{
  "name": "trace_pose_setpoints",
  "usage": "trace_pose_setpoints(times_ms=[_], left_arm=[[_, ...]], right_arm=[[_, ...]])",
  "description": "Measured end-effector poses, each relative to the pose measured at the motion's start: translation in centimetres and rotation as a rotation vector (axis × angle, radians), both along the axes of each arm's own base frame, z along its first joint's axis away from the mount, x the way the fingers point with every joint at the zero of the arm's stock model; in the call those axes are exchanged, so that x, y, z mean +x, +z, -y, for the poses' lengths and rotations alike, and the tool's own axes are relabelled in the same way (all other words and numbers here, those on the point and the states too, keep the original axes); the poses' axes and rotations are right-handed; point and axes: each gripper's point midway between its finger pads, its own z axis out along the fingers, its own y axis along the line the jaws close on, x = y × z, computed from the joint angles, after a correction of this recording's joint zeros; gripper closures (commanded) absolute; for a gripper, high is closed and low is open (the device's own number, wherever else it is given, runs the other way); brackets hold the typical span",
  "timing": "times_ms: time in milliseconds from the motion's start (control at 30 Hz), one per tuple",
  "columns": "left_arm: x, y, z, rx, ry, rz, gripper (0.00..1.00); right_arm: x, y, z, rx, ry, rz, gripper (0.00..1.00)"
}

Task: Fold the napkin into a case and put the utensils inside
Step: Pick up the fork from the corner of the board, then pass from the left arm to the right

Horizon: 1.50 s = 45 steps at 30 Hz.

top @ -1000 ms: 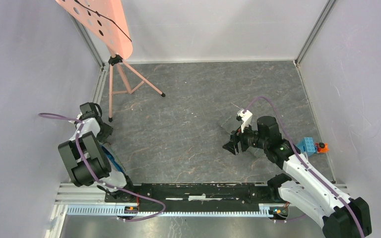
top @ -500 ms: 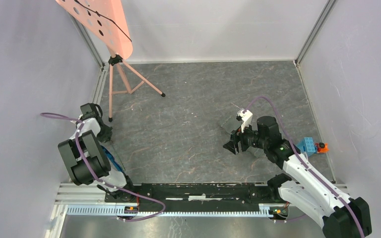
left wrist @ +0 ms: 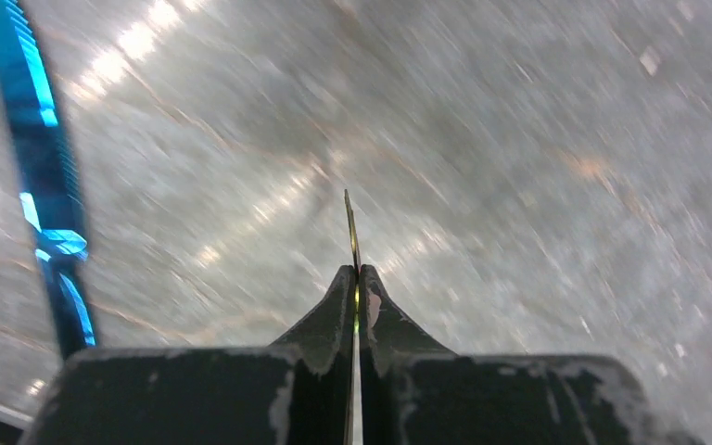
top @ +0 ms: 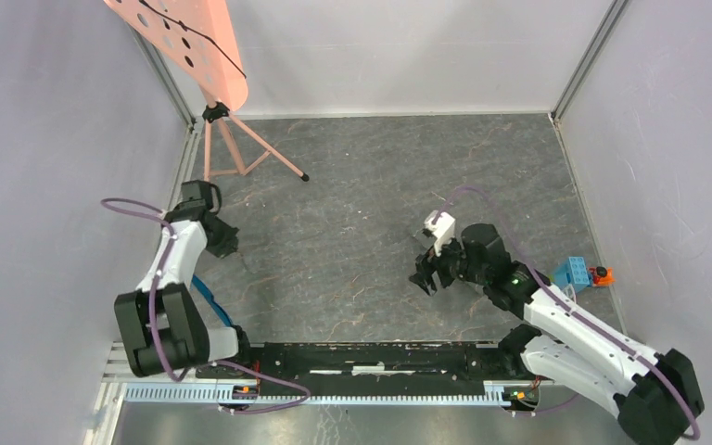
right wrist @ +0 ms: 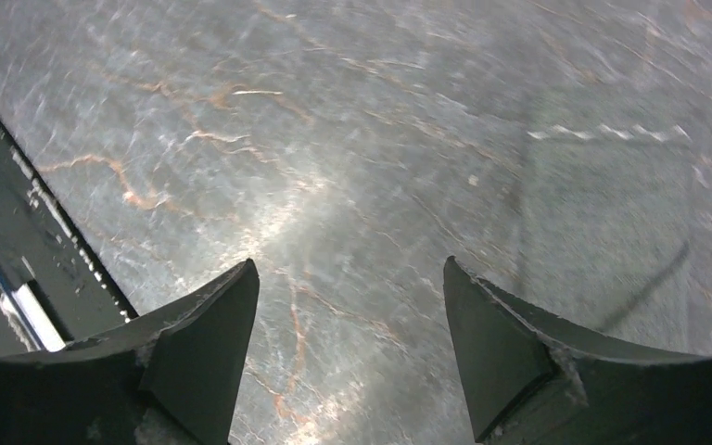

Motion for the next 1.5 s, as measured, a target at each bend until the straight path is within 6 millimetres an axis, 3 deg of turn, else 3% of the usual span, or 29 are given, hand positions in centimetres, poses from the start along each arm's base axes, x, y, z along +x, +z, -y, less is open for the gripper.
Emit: trace_pose_setpoints(times_ms=[100,233,300,400,567,733,867,1167,1500], left_arm=[[0.2,2.0,4.8,-0.069,-0.051,0.052,0.98],[-1.3,3.2,13.0,-0.195,-0.161,0.045,0.98],[-2.6,3.2,15.8,-0.247,-0.19,0.01,0.98],[-3.8,3.2,17.8,-0.284,-0.165,-0.025,0.98],[-4.6,3.6,19.2,-0.307,-0.123,-0.027,0.98],[-4.7,3.6,19.6,-0.317,-0.102,-0.027,0.98],[-4.9,3.6,19.9,-0.317,-0.111,-0.029,0.98],[-4.9,3.1,20.7,-0.297,-0.148,-0.033,0.98],[-3.3,3.5,21.8,-0.325,-0.172,0.037,0.98]], right_arm=[[-1.3,-0.1,-2.4,-0.048,0.11,0.058,0.16],[-3.3,0.6,-6.8,-0.093,0.249,0.129,0.16],[-4.1,1.4,-9.4,-0.087,0.294,0.142,0.18],[-4.4,2.9,-13.6,-0.037,0.289,0.095,0.25],[-4.5,2.4,-17.8,0.022,0.189,-0.044,0.3],[-5.1,0.2,-18.8,-0.037,0.112,-0.12,0.32],[-5.3,-0.2,-19.8,-0.101,0.092,-0.101,0.33],[-4.4,-0.9,-19.4,-0.202,0.031,-0.035,0.32],[-4.3,1.7,-20.0,-0.156,0.09,0.043,0.33]])
